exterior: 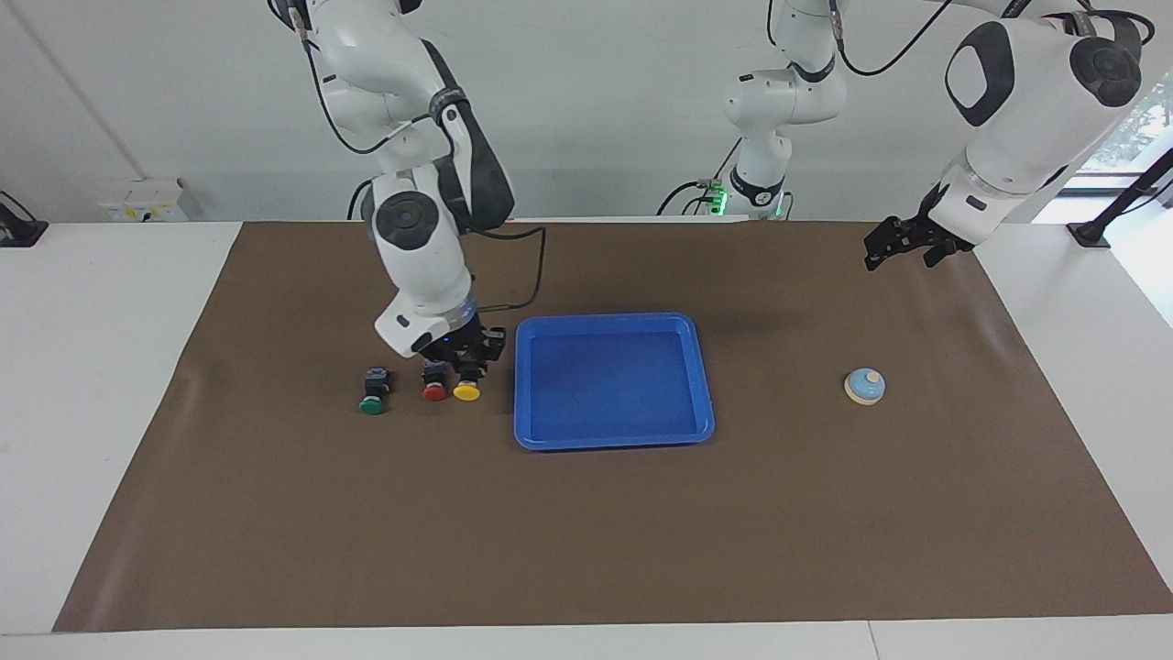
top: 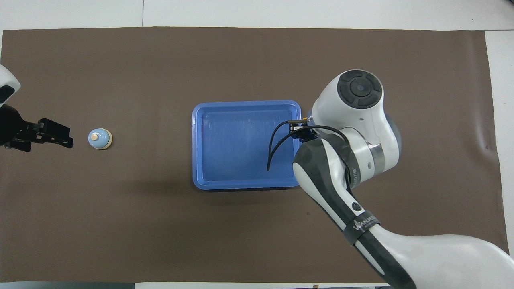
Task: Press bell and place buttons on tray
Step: 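Carry the yellow button into the blue tray and release it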
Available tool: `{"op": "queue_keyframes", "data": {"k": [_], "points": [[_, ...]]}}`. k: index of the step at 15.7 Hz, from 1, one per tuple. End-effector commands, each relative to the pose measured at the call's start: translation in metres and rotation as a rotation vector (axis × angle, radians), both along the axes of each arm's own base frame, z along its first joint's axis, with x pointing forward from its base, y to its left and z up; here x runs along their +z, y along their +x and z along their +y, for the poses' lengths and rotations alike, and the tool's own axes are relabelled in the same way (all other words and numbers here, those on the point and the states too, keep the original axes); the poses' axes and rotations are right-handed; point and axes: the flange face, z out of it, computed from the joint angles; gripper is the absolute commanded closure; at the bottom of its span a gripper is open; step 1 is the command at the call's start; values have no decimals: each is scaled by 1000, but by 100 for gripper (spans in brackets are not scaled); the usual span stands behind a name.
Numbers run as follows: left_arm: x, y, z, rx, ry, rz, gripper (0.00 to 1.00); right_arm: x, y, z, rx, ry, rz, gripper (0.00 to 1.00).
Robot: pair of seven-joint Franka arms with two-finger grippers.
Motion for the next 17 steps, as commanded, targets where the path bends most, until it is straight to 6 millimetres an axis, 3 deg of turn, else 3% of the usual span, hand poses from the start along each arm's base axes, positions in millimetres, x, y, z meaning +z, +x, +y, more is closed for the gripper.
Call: {"op": "queue_keyframes", "data": {"k": [1, 5, 8, 15, 16, 17], "points": [[5, 1, 1, 10, 6, 2, 0, -19, -2, 40, -40, 7, 9, 100], [5, 1, 1, 10, 6, 2, 0, -42, -7, 49, -76, 10, -3, 100], [5, 1, 1, 10, 6, 3, 0, -60, -21, 63, -78, 7, -1, 100], [5, 1, 1, 10, 6, 2, 0, -76, -31, 58, -100, 0, 4, 100], [5, 1, 1, 10, 6, 2, 0, -77, -33, 58, -97, 0, 5, 82], [5, 1, 1, 10, 6, 2, 0, -78, -33, 57, -98, 0, 1, 38]]}}
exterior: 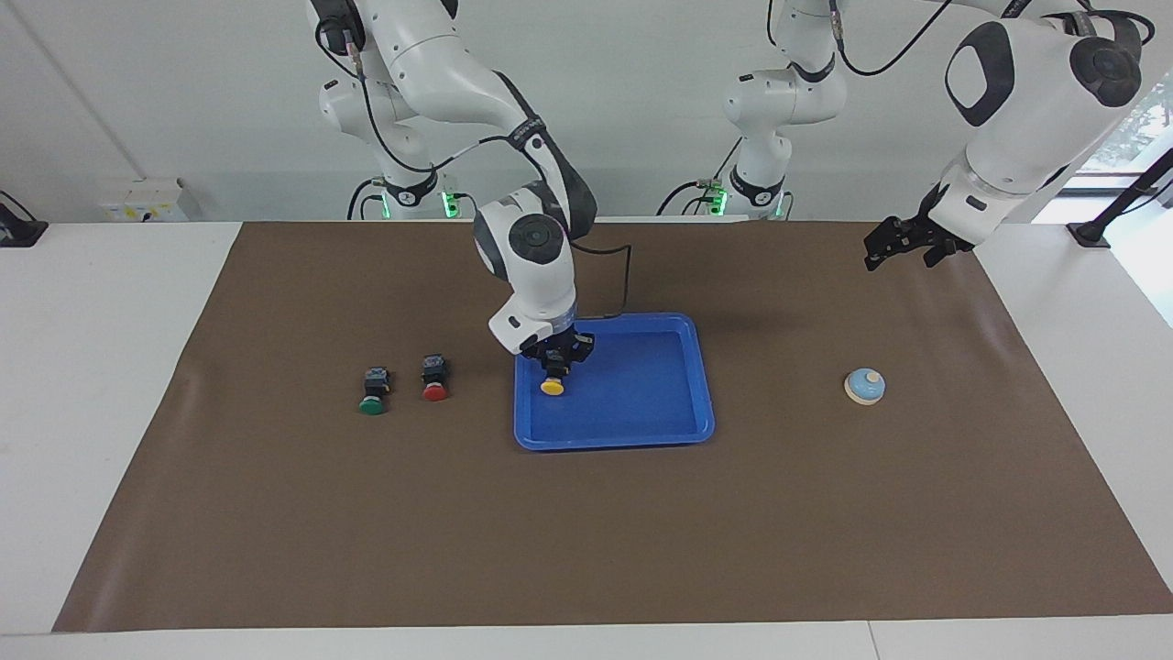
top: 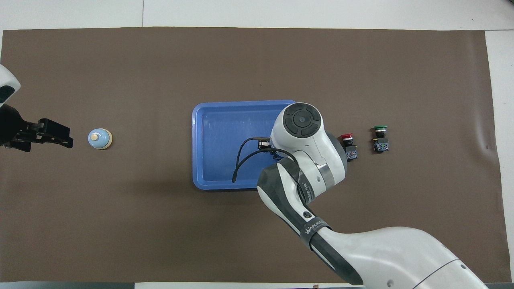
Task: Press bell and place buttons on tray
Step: 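Carry the yellow button into the blue tray and release it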
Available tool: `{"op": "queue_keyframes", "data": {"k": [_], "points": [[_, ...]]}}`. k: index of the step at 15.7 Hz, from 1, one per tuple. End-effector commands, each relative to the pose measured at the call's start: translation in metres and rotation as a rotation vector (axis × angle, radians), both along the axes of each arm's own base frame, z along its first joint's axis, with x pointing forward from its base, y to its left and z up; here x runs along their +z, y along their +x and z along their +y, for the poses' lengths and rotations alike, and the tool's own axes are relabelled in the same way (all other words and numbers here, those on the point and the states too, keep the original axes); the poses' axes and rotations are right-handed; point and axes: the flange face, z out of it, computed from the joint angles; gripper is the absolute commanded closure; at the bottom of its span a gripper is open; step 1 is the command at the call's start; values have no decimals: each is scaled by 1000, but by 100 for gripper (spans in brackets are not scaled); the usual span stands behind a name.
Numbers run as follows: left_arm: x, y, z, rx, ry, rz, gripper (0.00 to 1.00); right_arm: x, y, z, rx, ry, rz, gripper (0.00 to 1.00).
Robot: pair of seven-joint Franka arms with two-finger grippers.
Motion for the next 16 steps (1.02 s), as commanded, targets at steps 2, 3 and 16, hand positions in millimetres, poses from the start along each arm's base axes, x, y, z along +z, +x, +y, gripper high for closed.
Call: {"op": "queue_keyframes", "data": {"k": [2, 3, 16], "points": [[5, 1, 1, 10, 6, 2, 0, 1, -7, -3, -12, 9, -9, 0], [5, 1, 1, 10, 6, 2, 0, 4, -5, -2, -14, 8, -7, 0], [5, 1, 1, 10, 6, 2, 0, 66, 50, -236, 260, 35, 58, 0]]}}
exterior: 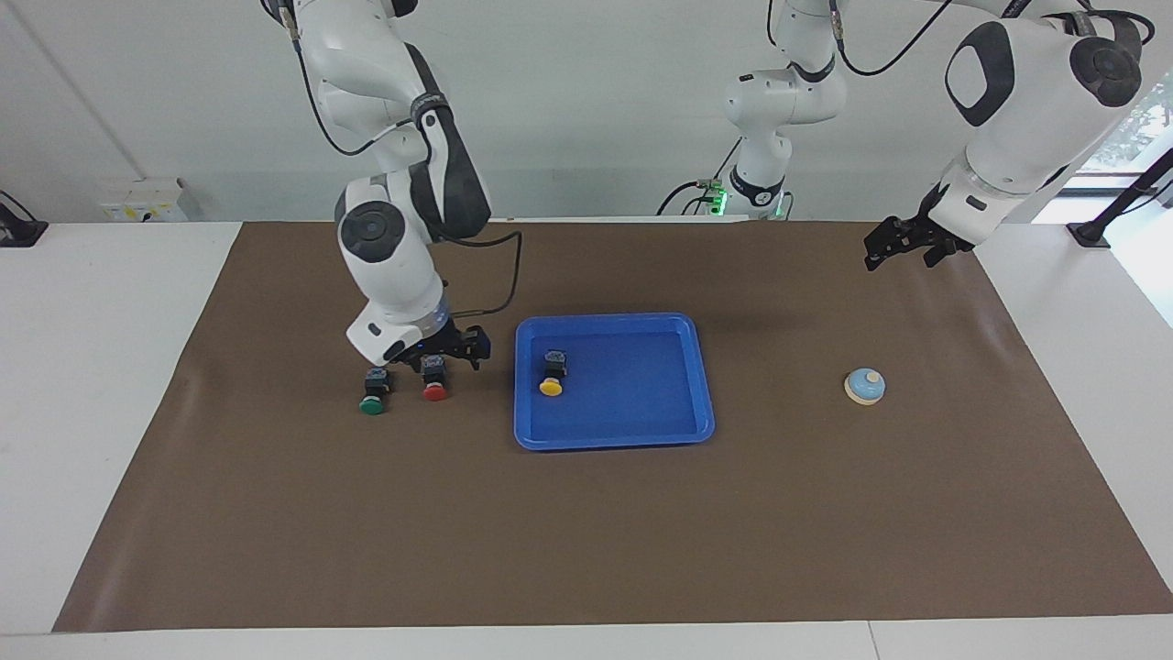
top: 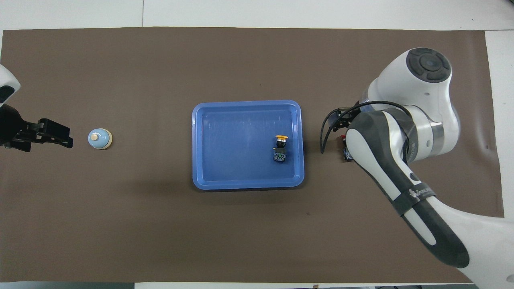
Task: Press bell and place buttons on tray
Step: 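Carry the yellow button into the blue tray and release it, then move the right gripper to the green button and grasp it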
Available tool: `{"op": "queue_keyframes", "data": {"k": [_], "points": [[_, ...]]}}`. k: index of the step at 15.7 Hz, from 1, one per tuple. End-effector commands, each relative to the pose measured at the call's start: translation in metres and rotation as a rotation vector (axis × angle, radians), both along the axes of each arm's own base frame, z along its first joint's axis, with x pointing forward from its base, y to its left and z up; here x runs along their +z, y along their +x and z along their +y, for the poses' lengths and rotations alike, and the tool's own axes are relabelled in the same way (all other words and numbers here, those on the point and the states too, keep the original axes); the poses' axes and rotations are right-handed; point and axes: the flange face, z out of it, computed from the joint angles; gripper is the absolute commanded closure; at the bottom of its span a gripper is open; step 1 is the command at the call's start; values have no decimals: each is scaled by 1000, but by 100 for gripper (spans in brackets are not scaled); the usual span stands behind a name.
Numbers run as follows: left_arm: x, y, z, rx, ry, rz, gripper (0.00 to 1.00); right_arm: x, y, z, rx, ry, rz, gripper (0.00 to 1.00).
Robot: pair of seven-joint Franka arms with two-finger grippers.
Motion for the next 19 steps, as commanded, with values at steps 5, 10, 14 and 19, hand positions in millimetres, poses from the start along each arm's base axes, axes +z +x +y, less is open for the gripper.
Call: {"op": "queue_keyframes", "data": {"k": [5, 10, 14, 19], "points": [[5, 1, 1, 10, 6, 2, 0, -42, -26, -74, 107, 26, 0, 0], [5, 1, 1, 10, 6, 2, 0, -68, -42, -94, 83, 19, -16, 0], [5, 1, 1, 10, 6, 2, 0, -75, -45, -111, 86, 21, -24, 0], [5, 1, 1, 10, 6, 2, 0, -87, -52, -116, 65, 17, -43, 19]]}}
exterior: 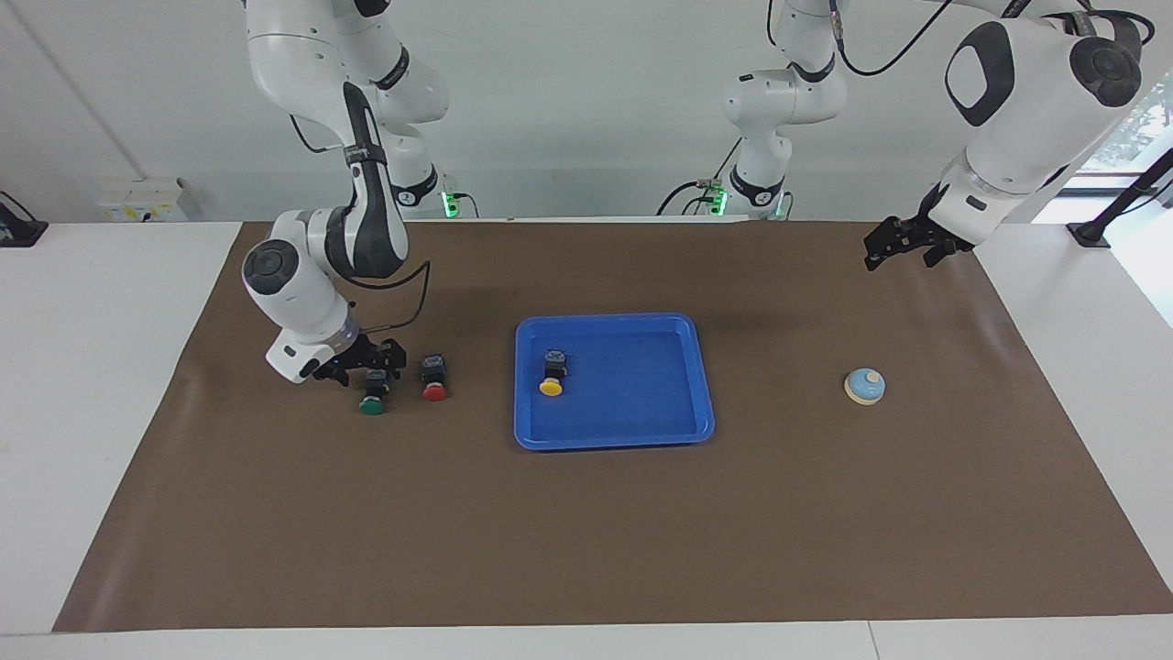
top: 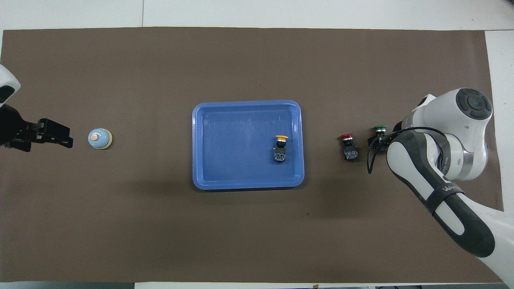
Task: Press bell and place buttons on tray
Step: 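Move the right gripper to the green button and grasp it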
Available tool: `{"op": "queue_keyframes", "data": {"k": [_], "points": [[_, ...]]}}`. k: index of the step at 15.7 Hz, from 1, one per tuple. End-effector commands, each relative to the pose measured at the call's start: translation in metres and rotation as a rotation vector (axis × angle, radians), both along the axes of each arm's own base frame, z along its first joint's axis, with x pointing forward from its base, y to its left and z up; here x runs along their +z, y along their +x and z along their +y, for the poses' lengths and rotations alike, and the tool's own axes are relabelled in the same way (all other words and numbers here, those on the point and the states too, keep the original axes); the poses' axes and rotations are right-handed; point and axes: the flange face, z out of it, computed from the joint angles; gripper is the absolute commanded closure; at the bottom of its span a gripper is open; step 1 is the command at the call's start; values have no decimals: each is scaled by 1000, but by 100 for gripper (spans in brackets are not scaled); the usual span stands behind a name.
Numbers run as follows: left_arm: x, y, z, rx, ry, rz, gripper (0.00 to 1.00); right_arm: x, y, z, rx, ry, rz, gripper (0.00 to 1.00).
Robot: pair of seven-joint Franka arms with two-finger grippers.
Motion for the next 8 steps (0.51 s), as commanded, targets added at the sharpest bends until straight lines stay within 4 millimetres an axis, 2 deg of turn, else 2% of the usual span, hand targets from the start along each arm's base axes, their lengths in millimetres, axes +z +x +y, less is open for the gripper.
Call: {"op": "queue_keyframes", "data": {"k": [1, 3, 6, 8], "points": [[5, 1, 1, 10, 6, 2, 0, 0, -12, -1, 8, 1, -14, 27], [5, 1, 1, 10, 6, 3, 0, -1, -12, -1, 3, 0, -17, 52], [5, 1, 1, 10, 6, 2, 0, 5, -8, 9, -20, -2, -27, 98], [5, 1, 1, 10, 6, 2, 0, 22, 4, 17, -12, 1, -41, 100]]}}
